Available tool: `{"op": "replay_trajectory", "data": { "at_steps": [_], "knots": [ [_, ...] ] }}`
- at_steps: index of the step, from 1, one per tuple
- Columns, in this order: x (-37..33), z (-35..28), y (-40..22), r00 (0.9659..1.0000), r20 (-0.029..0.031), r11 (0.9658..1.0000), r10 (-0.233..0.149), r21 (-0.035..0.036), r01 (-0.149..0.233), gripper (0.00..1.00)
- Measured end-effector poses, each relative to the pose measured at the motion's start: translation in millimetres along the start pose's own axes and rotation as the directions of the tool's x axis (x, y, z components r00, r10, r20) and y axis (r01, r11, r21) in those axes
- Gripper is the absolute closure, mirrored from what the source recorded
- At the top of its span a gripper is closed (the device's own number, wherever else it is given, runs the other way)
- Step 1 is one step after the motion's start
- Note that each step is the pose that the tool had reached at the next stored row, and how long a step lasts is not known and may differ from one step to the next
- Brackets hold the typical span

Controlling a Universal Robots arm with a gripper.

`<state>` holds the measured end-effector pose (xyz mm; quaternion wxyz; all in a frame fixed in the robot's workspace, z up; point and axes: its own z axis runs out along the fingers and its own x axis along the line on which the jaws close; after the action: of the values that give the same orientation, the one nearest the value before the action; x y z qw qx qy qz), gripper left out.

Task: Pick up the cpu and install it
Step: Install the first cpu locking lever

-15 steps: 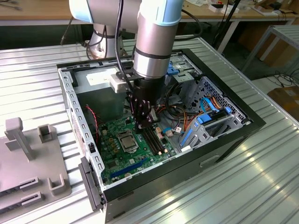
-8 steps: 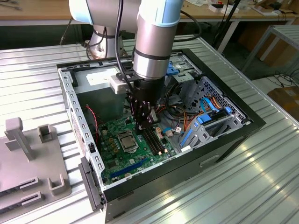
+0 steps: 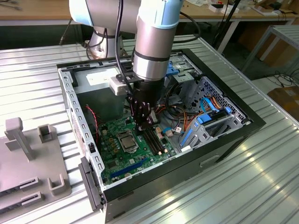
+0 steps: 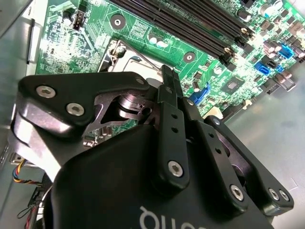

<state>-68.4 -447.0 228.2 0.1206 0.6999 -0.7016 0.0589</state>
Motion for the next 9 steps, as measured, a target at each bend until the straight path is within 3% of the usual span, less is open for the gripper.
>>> {"op": "replay_trajectory", "data": {
  "at_steps": [9],
  "knots": [
    [1.7,3.0,-0.2,1.0000,-0.0010,1.0000,-0.007,0.0019,0.007,0.87]
  ]
}}
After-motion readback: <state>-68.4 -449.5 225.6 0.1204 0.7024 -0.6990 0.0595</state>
